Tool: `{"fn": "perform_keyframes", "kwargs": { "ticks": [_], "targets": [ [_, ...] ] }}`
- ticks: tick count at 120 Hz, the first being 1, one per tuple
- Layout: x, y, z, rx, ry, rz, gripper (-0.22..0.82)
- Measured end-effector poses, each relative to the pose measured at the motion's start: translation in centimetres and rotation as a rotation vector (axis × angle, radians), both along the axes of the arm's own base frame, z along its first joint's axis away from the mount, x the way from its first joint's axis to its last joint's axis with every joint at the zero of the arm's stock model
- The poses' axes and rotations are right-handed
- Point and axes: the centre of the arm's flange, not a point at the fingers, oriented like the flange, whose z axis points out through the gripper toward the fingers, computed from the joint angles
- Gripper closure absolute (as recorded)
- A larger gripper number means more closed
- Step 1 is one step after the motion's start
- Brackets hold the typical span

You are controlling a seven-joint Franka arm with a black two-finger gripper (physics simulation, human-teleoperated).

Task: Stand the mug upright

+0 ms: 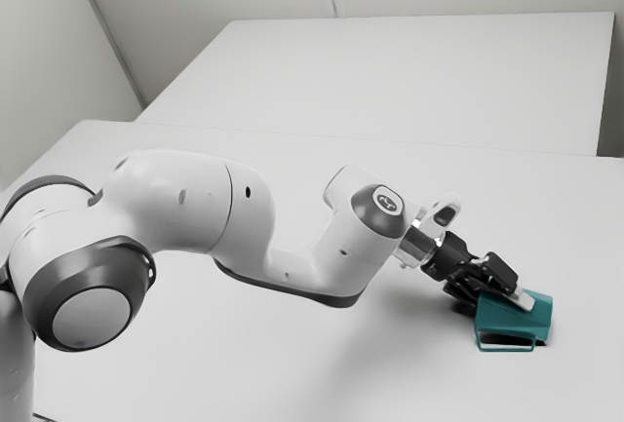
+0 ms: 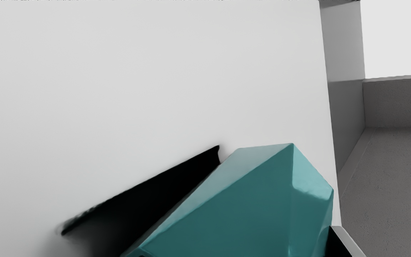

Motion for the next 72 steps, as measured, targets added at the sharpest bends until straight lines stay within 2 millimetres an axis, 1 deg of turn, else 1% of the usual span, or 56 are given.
{"fn": "perform_keyframes", "kwargs": {
  "ticks": [26,45,56,61,72],
  "targets": [
    [0.2,-0.1,0.7,-0.015,-0.002,0.017,0.61],
    [0.3,-0.6,1.8,-0.040,-0.006,0.025,0.68],
    [0.3,-0.8,2.5,-0.055,-0.012,0.025,0.74],
    [0.3,-0.9,3.1,-0.061,-0.018,0.024,0.76],
    [0.2,-1.2,5.7,-0.080,-0.052,0.019,0.77]
  ]
}}
